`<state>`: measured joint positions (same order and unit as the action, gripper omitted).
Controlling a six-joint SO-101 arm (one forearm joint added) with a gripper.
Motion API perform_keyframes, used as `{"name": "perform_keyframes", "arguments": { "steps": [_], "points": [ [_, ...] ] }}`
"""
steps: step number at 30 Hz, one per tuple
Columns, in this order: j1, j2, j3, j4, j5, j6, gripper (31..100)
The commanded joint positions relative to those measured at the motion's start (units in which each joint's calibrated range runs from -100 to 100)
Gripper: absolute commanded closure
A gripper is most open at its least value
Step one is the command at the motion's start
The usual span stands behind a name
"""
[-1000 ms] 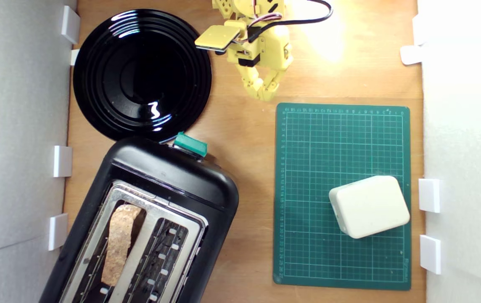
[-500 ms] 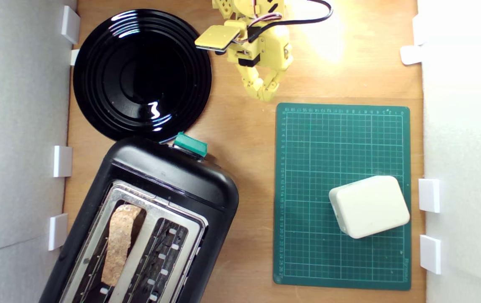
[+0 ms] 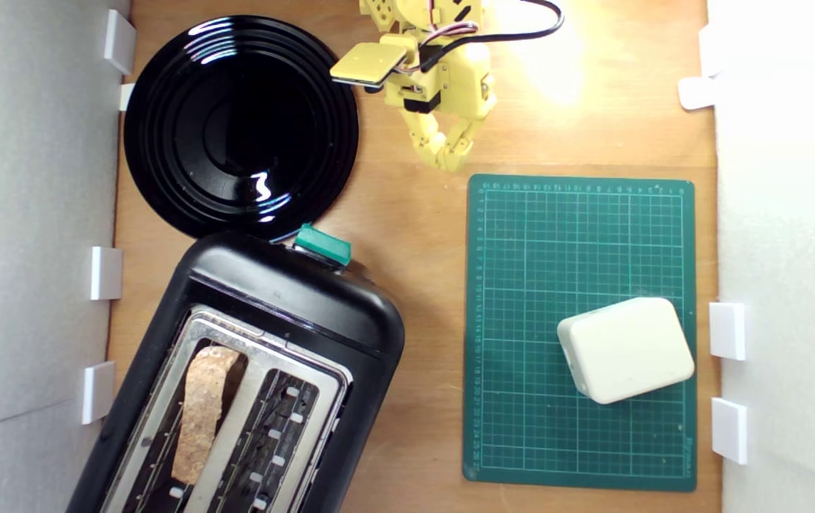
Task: Pick bread and place in toaster
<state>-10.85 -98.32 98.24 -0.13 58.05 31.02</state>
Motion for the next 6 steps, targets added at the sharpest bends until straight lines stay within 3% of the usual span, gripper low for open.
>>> {"name": "perform_keyframes", "arguments": {
  "steps": [1,6],
  "points": [
    [0.3,-0.6,0.0,0.2,0.7,-0.1,99.4],
    [0.3,-0.6,0.0,0.2,0.7,-0.1,99.4]
  ]
}}
